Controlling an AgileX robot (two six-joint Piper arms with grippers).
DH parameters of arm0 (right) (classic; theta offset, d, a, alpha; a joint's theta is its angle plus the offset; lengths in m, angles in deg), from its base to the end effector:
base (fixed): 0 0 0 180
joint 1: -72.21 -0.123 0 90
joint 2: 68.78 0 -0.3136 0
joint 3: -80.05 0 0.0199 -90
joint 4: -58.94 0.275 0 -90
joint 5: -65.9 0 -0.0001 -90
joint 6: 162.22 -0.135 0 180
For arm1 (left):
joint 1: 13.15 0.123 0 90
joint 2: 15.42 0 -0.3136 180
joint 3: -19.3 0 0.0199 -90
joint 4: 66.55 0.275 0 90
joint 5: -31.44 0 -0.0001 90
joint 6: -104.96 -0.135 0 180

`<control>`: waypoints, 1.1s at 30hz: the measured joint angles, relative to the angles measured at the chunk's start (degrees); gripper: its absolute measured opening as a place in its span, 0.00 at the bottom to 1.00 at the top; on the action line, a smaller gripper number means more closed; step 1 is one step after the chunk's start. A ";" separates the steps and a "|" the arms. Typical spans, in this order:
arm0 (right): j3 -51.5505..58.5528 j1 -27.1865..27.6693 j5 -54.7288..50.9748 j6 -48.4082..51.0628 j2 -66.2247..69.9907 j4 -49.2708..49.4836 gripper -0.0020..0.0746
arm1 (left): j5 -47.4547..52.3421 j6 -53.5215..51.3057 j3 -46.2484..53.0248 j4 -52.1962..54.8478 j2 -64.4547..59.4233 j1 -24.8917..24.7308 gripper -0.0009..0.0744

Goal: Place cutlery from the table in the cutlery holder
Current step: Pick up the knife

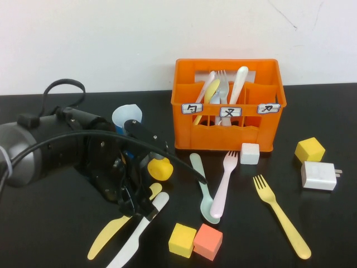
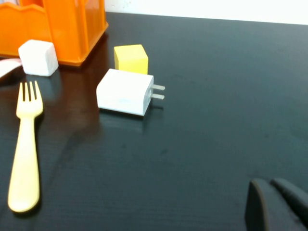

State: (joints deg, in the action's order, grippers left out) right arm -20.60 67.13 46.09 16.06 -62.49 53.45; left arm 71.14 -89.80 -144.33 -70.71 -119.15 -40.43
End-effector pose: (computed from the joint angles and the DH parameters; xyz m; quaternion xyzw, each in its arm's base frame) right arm 0.0911 0.0037 0.1623 -0.0493 0.7937 -0.0043 0.6063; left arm 0.3251 -0.1747 0.1804 0.3310 0.9268 -0.0467 0.1712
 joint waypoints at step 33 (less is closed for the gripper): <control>0.00 0.00 0.00 0.00 0.00 0.00 0.02 | -0.58 1.11 -0.75 2.31 -4.10 -2.50 0.16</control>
State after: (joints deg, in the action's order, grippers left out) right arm -20.60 67.13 46.09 16.06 -62.49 53.45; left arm 70.56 -88.68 -145.08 -68.41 -123.25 -42.93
